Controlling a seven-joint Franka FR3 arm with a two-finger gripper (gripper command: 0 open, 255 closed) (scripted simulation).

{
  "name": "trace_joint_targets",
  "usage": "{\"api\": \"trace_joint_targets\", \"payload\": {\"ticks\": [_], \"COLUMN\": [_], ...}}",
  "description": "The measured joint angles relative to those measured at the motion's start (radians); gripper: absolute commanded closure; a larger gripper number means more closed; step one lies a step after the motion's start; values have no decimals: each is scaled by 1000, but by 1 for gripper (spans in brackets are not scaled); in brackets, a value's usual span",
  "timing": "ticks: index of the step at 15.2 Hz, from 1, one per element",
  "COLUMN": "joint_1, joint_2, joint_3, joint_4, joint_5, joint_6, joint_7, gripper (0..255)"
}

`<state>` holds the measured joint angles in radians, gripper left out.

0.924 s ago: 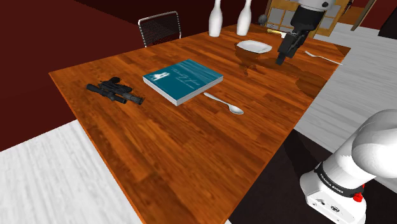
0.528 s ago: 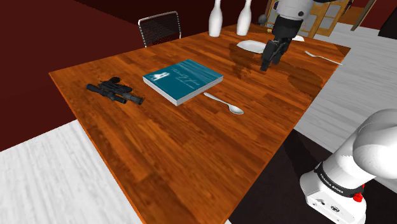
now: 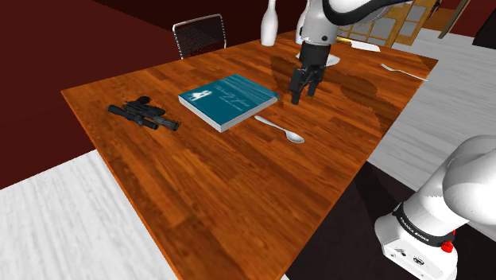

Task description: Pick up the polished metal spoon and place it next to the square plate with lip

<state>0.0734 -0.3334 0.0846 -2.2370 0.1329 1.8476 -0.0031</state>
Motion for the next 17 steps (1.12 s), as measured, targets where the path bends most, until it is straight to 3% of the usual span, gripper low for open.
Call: {"api": "trace_joint_targets", "payload": {"ticks": [6,17], "joint_1": [35,50], "joint_2": [220,274], "joint_3": [41,57], "joint_4": [120,67], "joint_5": [47,60], "joint_6": [35,134], "joint_7": [43,49], "gripper": [0,0]}}
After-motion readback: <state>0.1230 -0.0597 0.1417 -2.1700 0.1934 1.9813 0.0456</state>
